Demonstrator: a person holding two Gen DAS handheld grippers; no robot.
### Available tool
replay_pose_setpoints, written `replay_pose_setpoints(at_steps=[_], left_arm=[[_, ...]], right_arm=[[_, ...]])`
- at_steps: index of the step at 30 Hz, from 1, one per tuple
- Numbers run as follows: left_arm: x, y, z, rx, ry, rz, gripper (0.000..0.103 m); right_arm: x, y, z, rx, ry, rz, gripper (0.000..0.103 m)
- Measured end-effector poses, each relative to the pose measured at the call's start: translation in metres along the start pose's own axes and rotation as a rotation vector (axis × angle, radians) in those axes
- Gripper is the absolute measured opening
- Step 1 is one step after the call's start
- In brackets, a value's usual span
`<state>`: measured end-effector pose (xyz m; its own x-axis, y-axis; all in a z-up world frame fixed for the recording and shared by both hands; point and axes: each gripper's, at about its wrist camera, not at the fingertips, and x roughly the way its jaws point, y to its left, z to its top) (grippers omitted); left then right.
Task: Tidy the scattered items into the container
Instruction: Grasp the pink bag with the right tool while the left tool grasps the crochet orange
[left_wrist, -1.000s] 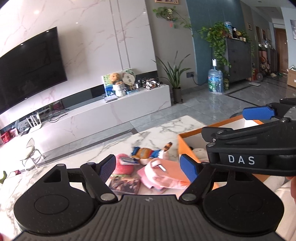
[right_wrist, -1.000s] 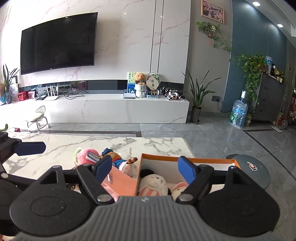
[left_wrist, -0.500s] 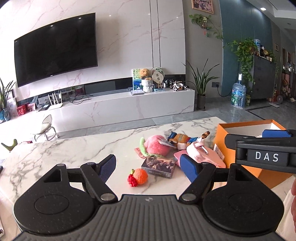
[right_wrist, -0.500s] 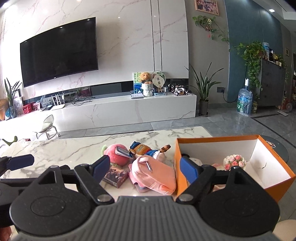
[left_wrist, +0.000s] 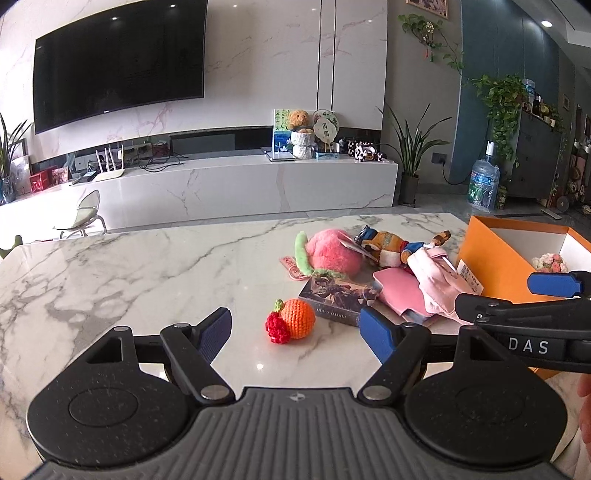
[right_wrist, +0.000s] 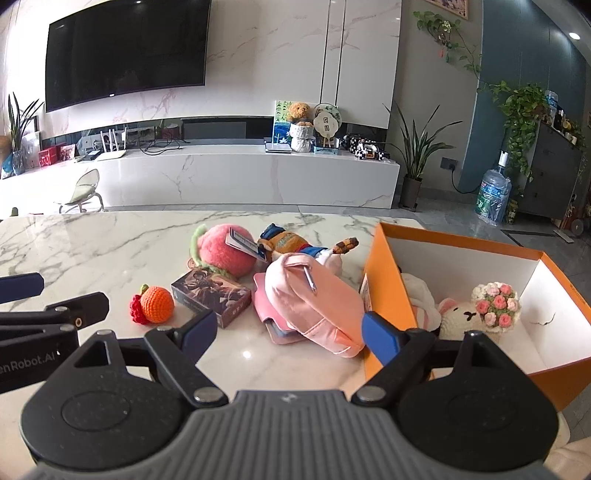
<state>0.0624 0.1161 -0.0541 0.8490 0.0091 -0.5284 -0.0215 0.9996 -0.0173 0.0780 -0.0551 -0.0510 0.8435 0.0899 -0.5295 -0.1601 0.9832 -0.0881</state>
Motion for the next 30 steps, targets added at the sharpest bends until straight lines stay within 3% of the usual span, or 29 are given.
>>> replay_pose_setpoints(at_steps=[16,25,29,30], left_arm=[[0.088,-0.010,0.019,0.073,0.129,-0.001,0.090],[0.116,-0.006,0.007,0.079,0.212,0.018,0.089],[0.121,-0.002,0.004,0.061,0.236,0.011,0.076],[0.122,-0.001,0.004,0.054,0.243,0.007,0.067]], right_arm=[[0.081,0.004,0.017,-0.124,0.035,-0.045,0.087],[0.110,0.006,0.009,-0.148,0.073,-0.046,0.085],[0.116,0.006,0.005,-0.152,0.082,-0.055,0.071],[0.117,0.007,0.004,-0.153,0.084,-0.058,0.067]])
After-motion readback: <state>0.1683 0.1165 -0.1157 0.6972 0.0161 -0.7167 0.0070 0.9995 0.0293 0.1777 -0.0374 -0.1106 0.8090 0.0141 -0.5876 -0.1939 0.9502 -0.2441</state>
